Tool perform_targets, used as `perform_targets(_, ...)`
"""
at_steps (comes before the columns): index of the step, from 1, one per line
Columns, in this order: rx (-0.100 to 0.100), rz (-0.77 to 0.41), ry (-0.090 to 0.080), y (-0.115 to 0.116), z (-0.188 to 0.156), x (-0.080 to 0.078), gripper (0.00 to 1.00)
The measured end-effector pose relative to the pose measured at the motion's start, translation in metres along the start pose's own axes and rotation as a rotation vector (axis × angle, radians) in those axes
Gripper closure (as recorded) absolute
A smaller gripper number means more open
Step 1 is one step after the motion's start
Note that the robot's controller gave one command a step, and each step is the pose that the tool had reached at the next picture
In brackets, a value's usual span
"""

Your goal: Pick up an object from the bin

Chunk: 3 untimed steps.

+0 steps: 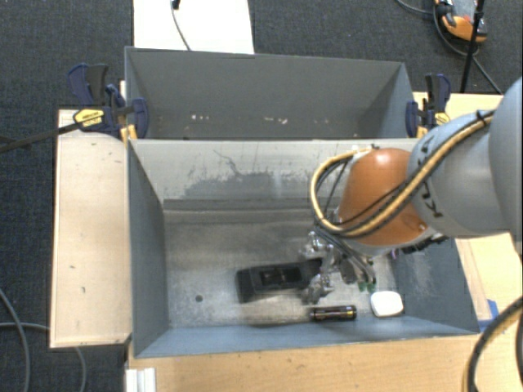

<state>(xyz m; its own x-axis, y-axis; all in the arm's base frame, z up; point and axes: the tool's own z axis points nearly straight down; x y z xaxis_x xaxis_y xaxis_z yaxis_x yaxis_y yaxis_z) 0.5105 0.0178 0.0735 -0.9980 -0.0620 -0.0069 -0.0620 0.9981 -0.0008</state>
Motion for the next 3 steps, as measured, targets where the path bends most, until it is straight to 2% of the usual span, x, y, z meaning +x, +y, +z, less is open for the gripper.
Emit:
perform_targets(1,-0.001,0.034,0.009,-0.01,-0.122,-0.013,1.0)
perform_targets(2,-0.001,0.034,0.01,-0.01,-0.121,-0.013,1.0)
perform_targets(3,-0.001,-0.219,0.007,-0.056,-0.226,-0.013,1.0)
